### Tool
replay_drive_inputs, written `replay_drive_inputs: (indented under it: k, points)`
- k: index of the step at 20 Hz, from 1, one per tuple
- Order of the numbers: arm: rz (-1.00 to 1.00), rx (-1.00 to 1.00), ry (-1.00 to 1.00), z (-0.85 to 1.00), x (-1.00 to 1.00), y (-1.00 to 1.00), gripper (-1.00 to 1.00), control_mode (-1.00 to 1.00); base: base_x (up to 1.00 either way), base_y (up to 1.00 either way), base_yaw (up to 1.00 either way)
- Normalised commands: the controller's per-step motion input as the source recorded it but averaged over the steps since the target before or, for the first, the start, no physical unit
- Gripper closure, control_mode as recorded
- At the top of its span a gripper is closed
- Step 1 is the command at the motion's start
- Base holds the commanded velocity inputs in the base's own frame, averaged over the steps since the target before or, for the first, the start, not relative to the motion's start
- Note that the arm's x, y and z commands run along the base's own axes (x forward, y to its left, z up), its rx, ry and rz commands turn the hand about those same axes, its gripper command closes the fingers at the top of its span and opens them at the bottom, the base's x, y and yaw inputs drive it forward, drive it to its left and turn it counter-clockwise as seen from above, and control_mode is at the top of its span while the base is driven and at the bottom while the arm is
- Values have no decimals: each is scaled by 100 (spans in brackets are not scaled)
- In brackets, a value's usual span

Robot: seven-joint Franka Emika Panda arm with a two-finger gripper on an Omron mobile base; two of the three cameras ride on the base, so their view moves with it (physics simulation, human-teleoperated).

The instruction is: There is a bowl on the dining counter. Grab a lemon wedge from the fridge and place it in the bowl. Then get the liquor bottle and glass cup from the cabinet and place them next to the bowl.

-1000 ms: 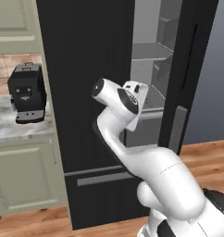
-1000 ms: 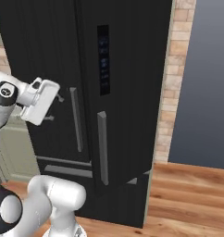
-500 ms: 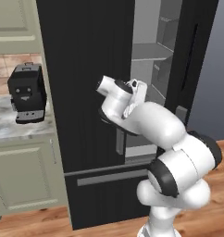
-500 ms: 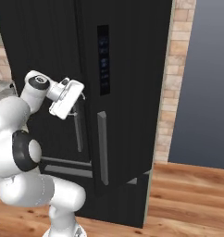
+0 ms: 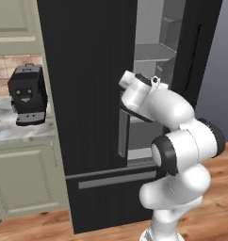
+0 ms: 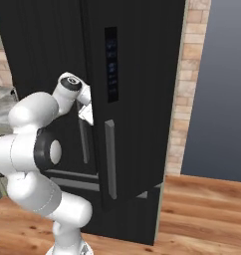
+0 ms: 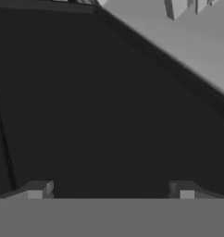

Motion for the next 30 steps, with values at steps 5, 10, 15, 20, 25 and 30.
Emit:
replay_drive_inputs:
  k: [5, 10, 15, 20, 25, 30]
  points:
    - [-1, 0, 0, 0, -80, -100, -100, -100, 0, 0, 0]
    - [-3, 2, 1, 0, -86, -100, -100, -100, 0, 0, 0]
    - [-2, 6, 0, 0, -43, -100, -100, -100, 0, 0, 0]
    - [1, 27, -1, -16, -42, -34, -100, -100, 0, 0, 0]
    - [16, 6, -1, -40, -94, 29, -100, -100, 0, 0, 0]
    - [16, 5, -15, -8, -77, 84, -100, -100, 0, 0, 0]
